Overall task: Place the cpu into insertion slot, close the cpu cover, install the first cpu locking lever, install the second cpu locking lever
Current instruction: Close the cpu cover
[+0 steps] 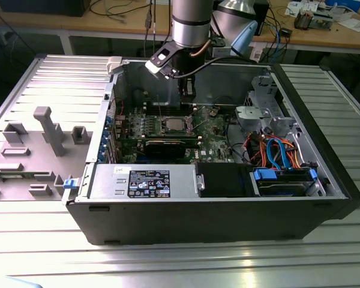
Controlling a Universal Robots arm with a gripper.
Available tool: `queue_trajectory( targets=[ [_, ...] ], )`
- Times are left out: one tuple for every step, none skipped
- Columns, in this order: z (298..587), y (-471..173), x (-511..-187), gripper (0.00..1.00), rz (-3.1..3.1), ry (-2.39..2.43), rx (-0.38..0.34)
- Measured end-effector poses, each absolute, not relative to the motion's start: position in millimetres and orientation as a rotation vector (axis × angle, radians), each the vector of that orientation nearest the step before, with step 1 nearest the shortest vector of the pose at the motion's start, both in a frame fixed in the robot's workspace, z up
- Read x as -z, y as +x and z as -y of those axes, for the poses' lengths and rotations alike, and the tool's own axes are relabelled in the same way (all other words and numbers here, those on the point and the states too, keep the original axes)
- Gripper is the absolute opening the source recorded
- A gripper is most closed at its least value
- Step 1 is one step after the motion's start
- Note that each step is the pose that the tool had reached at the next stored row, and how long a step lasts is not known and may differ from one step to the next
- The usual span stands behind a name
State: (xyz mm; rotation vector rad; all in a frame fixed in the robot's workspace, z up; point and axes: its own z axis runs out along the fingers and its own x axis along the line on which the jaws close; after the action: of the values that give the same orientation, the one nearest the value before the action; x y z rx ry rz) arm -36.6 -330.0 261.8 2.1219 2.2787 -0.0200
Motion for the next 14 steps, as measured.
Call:
queue_trajectory(
  targets=[
    [330, -36, -262, 0.11, -2.279, 2.122, 0.020],
    [330, -36, -262, 0.11, -2.279, 2.122, 0.020],
    [330, -35, -262, 0.11, -2.279, 2.122, 0.020],
    [330, -32, -262, 0.11, -2.279, 2.122, 0.020],
    [330, -32, -262, 0.11, -2.279, 2.122, 0.020],
    [330, -32, -262, 0.11, -2.279, 2.122, 0.020],
    [330, -32, -262, 0.11, -2.279, 2.122, 0.020],
    [330, -32, -263, 0.11, -2.279, 2.122, 0.020],
    [330, -32, -265, 0.11, -2.279, 2.122, 0.020],
    [330, -31, -266, 0.11, -2.279, 2.122, 0.020],
    [330, -30, -266, 0.11, -2.279, 2.121, 0.021],
    [330, -25, -266, 0.11, -2.277, 2.120, 0.024],
    [330, -23, -266, 0.11, -2.276, 2.120, 0.026],
    [330, -22, -266, 0.11, -2.276, 2.119, 0.026]
  ],
)
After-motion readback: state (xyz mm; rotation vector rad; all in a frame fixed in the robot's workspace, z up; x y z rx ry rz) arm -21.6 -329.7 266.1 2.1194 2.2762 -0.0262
